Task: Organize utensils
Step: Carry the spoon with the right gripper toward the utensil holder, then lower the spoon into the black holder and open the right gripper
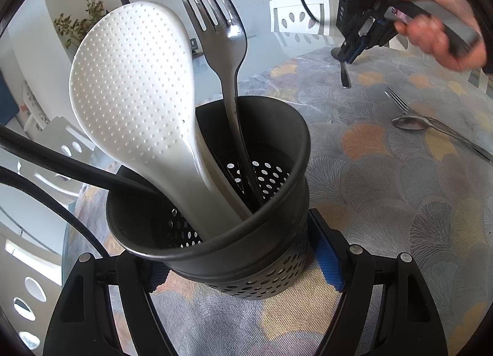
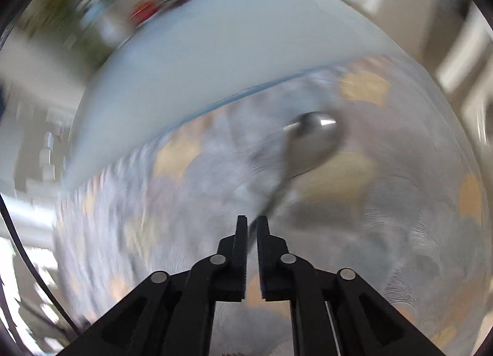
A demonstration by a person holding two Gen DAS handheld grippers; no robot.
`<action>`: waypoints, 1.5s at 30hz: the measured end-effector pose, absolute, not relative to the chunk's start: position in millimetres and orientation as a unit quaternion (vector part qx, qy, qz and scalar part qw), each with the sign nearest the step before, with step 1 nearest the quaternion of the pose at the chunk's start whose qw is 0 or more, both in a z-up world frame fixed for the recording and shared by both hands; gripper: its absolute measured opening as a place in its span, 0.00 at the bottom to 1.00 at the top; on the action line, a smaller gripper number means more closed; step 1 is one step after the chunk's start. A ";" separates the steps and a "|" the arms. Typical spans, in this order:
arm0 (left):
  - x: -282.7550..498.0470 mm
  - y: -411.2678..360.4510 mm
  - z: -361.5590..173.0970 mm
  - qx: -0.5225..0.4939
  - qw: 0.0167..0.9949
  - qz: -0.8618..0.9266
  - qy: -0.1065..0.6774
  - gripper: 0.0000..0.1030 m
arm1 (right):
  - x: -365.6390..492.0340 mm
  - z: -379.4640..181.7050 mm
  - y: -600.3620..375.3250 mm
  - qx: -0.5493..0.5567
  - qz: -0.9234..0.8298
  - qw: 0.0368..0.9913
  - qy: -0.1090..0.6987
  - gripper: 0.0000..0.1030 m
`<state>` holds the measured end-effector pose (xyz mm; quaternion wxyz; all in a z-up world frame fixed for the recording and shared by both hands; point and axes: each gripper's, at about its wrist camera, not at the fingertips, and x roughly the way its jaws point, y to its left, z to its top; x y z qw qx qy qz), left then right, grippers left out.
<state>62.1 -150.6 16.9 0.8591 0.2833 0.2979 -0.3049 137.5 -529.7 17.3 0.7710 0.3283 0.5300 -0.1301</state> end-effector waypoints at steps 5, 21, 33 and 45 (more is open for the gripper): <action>63.1 -152.0 15.4 0.282 0.858 -0.306 0.300 0.74 | 133.8 4.0 -581.3 0.442 -0.192 0.731 0.483 0.66; 63.5 -154.3 13.9 0.283 0.856 -0.306 0.305 0.74 | 203.0 13.9 -526.3 0.214 -0.286 0.774 0.523 0.35; 65.3 -154.0 12.5 0.285 0.856 -0.306 0.305 0.74 | 117.7 71.6 -517.6 0.298 -0.201 0.835 0.417 0.35; 62.7 -155.7 11.9 0.287 0.856 -0.305 0.303 0.74 | 91.1 155.2 -471.3 0.213 -0.184 0.895 0.346 0.35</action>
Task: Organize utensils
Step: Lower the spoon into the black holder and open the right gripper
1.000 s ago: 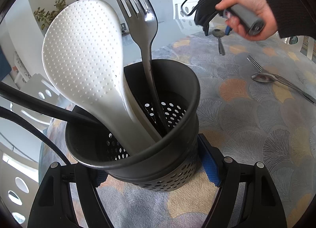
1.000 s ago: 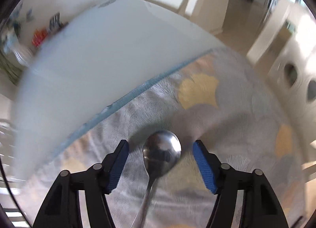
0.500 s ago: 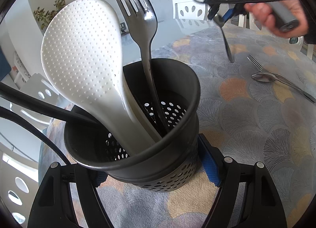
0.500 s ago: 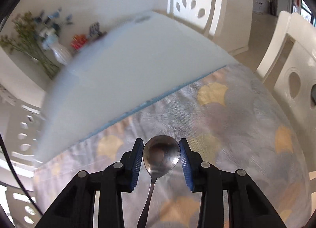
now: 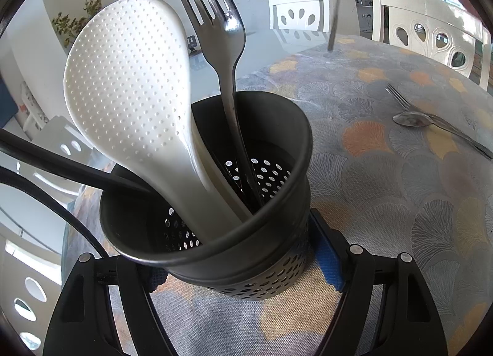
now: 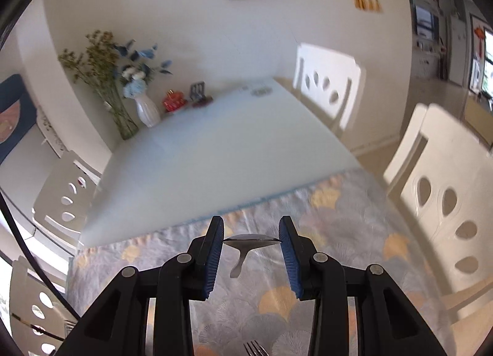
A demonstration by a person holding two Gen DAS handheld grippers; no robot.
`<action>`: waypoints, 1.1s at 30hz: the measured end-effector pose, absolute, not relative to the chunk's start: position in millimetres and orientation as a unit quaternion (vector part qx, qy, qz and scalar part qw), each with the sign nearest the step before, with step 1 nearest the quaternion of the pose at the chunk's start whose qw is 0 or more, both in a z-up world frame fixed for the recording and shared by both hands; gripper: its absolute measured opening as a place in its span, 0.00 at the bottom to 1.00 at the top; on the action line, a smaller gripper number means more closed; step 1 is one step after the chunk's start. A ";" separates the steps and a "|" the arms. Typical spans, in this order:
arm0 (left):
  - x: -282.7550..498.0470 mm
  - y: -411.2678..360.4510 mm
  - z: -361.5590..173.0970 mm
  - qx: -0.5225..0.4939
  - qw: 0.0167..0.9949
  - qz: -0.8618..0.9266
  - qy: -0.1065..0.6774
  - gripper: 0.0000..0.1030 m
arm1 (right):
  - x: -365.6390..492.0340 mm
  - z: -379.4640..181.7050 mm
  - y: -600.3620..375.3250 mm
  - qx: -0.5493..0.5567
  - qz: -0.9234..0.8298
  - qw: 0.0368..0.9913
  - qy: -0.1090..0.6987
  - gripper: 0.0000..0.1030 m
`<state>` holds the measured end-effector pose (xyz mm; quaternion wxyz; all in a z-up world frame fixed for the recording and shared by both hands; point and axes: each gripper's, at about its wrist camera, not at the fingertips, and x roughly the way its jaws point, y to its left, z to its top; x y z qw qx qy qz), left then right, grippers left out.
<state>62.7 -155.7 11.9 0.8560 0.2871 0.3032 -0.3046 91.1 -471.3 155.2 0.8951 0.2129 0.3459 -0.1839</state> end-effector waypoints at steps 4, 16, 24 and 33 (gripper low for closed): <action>62.7 -155.8 11.9 0.287 0.856 -0.305 0.303 0.74 | 88.8 182.6 -463.8 0.207 -0.167 0.906 0.329 0.35; 62.5 -156.1 11.6 0.287 0.857 -0.304 0.303 0.74 | 70.0 257.7 -410.6 0.202 -0.056 0.929 0.306 0.35; 62.4 -156.1 11.7 0.287 0.857 -0.304 0.303 0.74 | 64.2 276.0 -358.9 0.187 0.022 0.933 0.307 0.35; 62.2 -156.2 11.9 0.286 0.857 -0.304 0.303 0.74 | 65.6 245.1 -304.7 0.146 0.077 0.918 0.360 0.35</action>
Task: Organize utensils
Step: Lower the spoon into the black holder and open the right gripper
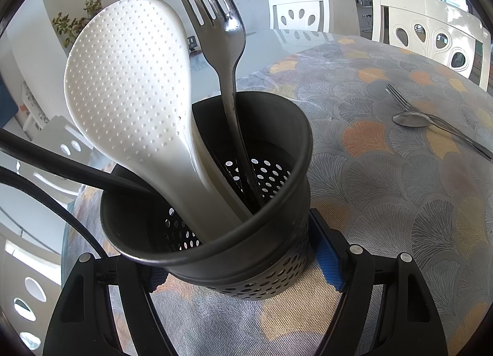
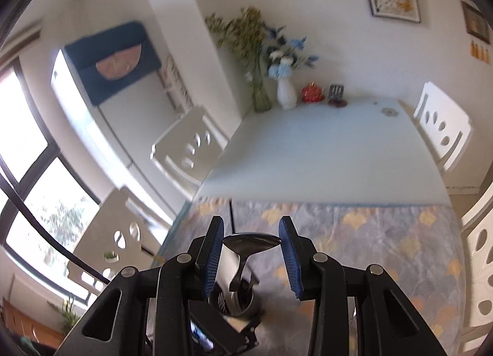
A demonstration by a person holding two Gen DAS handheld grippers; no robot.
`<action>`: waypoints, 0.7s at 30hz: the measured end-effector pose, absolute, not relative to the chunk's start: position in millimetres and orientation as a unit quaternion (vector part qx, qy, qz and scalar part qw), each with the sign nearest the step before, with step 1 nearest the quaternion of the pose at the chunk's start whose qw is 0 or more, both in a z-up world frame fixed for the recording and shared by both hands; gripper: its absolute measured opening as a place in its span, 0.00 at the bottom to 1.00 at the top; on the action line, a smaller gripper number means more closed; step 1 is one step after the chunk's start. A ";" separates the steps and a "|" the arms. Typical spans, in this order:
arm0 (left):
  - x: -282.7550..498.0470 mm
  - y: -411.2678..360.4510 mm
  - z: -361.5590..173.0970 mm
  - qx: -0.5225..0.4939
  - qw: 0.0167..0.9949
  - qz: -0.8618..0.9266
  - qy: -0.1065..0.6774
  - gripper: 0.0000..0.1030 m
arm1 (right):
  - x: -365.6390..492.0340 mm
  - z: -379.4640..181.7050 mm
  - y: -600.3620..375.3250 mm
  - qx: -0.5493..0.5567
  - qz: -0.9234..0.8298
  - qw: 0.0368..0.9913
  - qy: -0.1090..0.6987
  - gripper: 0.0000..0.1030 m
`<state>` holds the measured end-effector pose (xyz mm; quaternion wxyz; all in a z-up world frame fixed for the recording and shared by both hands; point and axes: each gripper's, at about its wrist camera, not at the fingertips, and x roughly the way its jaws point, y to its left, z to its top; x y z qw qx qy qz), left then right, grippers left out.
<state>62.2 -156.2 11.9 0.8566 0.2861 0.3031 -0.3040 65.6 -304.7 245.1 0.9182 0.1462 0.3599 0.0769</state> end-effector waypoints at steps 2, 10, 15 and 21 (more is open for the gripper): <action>62.2 -156.2 11.9 0.286 0.857 -0.304 0.303 0.74 | 67.2 233.6 -300.1 0.147 0.081 0.913 0.371 0.35; 61.9 -156.3 11.7 0.286 0.857 -0.304 0.303 0.74 | 73.5 209.5 -287.0 0.133 0.087 0.903 0.398 0.35; 61.7 -156.4 11.7 0.286 0.857 -0.304 0.303 0.74 | 82.1 198.8 -283.8 0.135 0.104 0.885 0.434 0.36; 61.8 -156.6 11.1 0.287 0.857 -0.303 0.303 0.74 | 79.6 207.4 -298.5 0.164 0.128 0.881 0.426 0.37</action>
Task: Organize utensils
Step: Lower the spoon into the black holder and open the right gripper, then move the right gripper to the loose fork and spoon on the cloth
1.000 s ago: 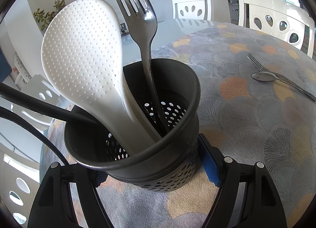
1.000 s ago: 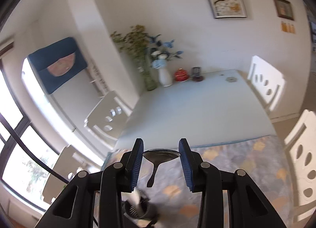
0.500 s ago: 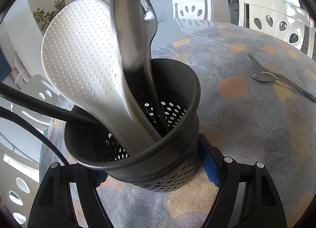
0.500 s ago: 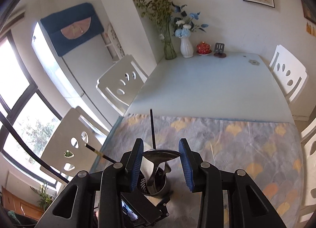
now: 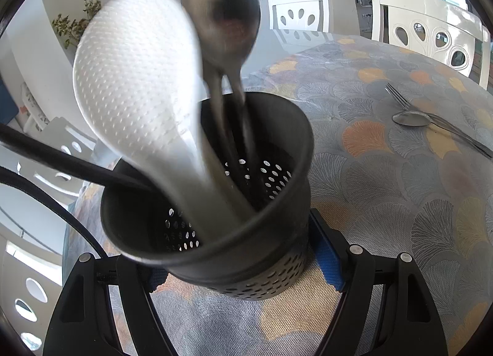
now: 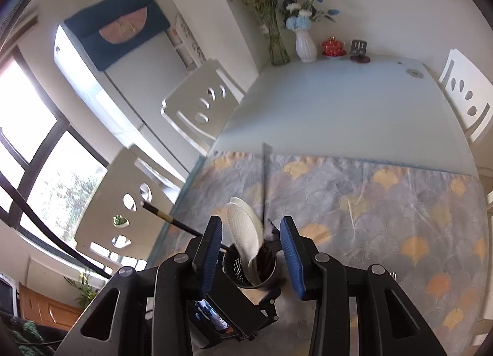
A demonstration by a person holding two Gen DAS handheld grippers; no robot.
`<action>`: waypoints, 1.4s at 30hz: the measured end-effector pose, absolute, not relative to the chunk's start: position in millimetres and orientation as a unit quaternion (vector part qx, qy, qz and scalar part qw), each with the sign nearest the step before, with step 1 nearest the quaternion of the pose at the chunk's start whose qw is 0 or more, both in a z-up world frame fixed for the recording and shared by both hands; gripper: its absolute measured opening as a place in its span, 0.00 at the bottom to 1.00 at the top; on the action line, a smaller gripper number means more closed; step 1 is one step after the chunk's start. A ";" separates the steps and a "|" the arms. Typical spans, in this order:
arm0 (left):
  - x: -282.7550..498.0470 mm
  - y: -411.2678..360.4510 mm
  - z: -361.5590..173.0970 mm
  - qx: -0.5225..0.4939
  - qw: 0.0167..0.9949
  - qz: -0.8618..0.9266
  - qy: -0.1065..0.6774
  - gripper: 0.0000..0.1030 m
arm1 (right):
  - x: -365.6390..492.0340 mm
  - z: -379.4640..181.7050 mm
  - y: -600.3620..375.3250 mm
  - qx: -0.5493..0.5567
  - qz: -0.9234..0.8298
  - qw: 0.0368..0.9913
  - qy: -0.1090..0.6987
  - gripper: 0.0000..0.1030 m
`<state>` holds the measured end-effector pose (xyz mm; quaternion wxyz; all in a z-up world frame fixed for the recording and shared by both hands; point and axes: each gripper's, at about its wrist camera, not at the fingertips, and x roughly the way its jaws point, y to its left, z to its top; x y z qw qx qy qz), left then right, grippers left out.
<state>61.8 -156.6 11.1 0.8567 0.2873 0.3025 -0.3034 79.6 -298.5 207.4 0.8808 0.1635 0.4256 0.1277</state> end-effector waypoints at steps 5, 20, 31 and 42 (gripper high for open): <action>61.7 -156.5 11.5 0.289 0.857 -0.303 0.301 0.74 | 63.5 236.2 -329.8 0.175 0.102 0.903 0.380 0.54; 58.3 -154.4 11.7 0.299 0.858 -0.298 0.292 0.72 | -3.7 216.5 -460.6 0.253 -0.032 0.878 0.406 0.70; 60.4 -154.1 10.9 0.301 0.858 -0.297 0.292 0.72 | 0.8 73.9 -452.2 0.244 -0.035 0.789 0.564 0.62; 60.9 -158.1 9.1 0.303 0.858 -0.295 0.292 0.73 | 40.2 32.0 -432.3 0.236 -0.045 0.784 0.572 0.58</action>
